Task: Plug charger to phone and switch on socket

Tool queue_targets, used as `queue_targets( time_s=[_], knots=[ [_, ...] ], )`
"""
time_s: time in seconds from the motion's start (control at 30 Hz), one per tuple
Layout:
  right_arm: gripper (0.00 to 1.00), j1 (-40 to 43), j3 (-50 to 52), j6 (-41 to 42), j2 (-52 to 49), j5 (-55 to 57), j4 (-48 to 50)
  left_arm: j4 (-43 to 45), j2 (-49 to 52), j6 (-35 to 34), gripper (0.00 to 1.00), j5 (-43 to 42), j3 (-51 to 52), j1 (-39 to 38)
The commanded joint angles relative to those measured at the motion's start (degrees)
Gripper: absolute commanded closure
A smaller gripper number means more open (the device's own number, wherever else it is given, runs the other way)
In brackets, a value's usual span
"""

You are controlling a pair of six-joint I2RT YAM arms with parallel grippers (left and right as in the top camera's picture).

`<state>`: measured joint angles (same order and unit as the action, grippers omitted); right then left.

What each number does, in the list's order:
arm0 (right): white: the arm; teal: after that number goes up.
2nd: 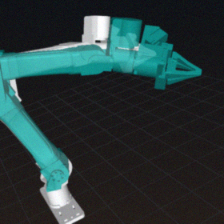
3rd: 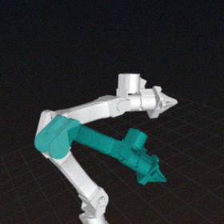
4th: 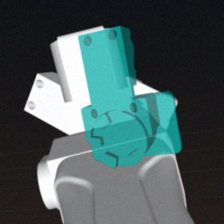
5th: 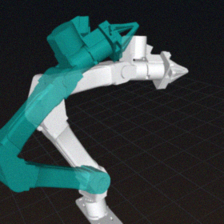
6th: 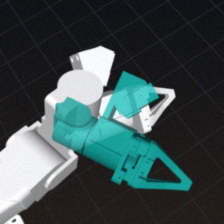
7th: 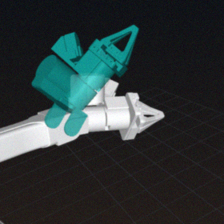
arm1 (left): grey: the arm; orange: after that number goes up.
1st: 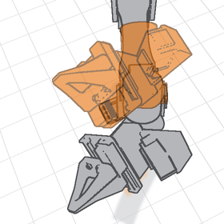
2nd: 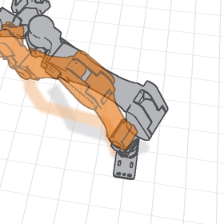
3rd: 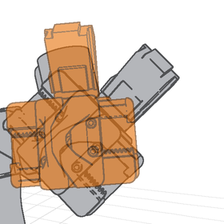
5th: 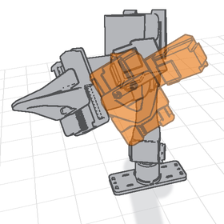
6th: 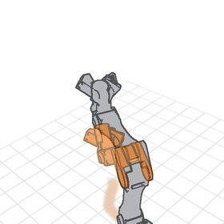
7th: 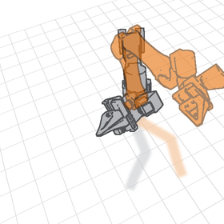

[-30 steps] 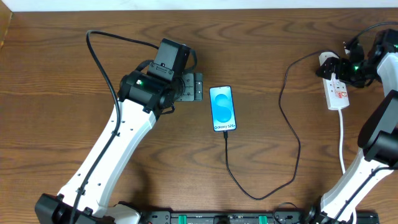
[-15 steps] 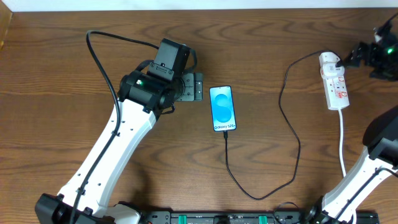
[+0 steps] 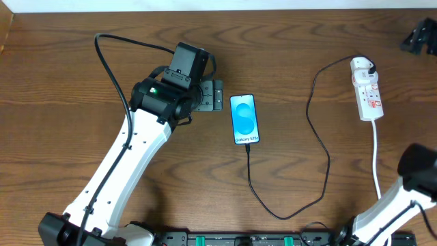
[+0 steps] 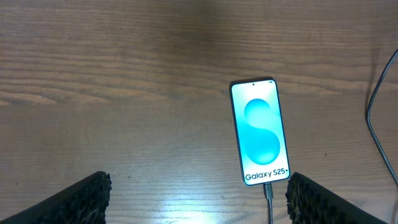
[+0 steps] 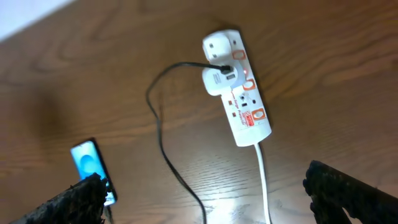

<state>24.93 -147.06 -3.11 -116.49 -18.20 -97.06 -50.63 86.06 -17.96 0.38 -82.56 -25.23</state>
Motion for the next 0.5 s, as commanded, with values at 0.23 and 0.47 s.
queue_targets(
  time_s=[0.23,0.47],
  knots=[
    [0.01,-0.33,-1.42,1.81,8.13,0.28,-0.24,-0.11,-0.35,0.55,0.10,0.74,-0.15,0.17],
    [0.01,-0.33,-1.36,1.79,8.11,0.31,-0.24,-0.11,-0.35,0.55,0.10,0.74,-0.15,0.17]
  ],
)
